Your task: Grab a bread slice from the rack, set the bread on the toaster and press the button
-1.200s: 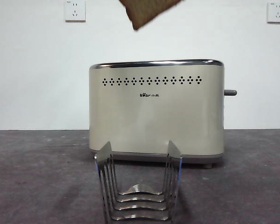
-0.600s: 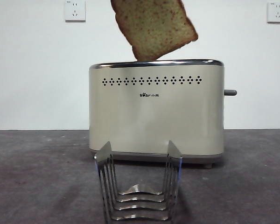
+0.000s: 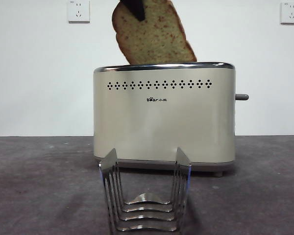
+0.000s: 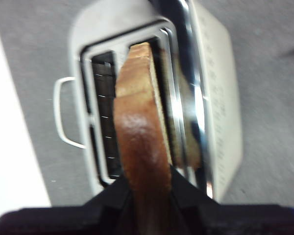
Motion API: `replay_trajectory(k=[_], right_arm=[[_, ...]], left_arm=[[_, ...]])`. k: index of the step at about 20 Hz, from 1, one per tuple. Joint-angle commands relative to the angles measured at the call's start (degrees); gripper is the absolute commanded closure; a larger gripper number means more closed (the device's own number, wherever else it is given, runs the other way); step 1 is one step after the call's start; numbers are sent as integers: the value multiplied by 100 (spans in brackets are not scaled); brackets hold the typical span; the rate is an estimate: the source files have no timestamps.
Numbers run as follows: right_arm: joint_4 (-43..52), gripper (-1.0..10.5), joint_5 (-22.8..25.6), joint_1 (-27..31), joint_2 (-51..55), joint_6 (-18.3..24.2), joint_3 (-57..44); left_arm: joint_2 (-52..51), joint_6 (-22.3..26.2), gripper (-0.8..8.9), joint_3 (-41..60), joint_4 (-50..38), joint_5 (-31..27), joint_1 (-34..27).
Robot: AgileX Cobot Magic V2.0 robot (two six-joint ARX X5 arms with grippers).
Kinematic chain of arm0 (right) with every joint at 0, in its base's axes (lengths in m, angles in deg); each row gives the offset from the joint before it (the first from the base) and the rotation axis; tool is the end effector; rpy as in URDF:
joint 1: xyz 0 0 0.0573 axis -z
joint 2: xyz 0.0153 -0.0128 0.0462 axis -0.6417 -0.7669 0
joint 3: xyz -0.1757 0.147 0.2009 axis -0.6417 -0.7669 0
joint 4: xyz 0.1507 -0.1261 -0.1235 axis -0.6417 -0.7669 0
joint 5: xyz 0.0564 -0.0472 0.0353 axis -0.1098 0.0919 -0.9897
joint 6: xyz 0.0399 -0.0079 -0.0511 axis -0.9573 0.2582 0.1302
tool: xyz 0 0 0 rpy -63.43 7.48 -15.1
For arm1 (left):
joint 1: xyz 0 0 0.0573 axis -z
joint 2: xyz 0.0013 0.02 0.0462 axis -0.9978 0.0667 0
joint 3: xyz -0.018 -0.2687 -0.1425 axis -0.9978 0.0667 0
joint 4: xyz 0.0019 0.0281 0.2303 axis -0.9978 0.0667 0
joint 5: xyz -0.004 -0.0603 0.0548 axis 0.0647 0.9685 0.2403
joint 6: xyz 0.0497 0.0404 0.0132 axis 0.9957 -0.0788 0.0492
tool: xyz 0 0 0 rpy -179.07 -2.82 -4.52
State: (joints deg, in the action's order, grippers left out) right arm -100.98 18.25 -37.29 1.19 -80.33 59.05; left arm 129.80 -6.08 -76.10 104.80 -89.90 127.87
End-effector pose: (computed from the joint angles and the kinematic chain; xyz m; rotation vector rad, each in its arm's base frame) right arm 0.0667 0.0021 0.3226 0.2872 0.8566 -0.0395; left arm 0.2641 -0.2322 0.4218 1.4660 0.4066 -1.1381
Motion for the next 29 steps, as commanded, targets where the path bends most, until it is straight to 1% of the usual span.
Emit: replay_trajectory(k=[1, 8, 13, 18, 19, 22, 29], right_arm=[[39, 945, 44, -2, -13, 48, 28], [35, 945, 46, -2, -35, 46, 28], [48, 945, 85, -2, -35, 46, 28], [57, 945, 87, -2, -35, 46, 28], [63, 945, 87, -2, -35, 44, 28], [103, 945, 87, -2, -72, 44, 28], [114, 945, 83, -2, -330, 44, 26]], left_arm=[[140, 127, 823, 15, 66, 24, -17], [387, 127, 823, 15, -258, -22, -15], [527, 129, 823, 15, -273, -48, -15], [678, 131, 823, 15, -505, -658, 85], [686, 136, 823, 15, -551, -710, 105], [686, 175, 823, 15, -680, -732, 197], [699, 166, 823, 15, -680, -732, 304]])
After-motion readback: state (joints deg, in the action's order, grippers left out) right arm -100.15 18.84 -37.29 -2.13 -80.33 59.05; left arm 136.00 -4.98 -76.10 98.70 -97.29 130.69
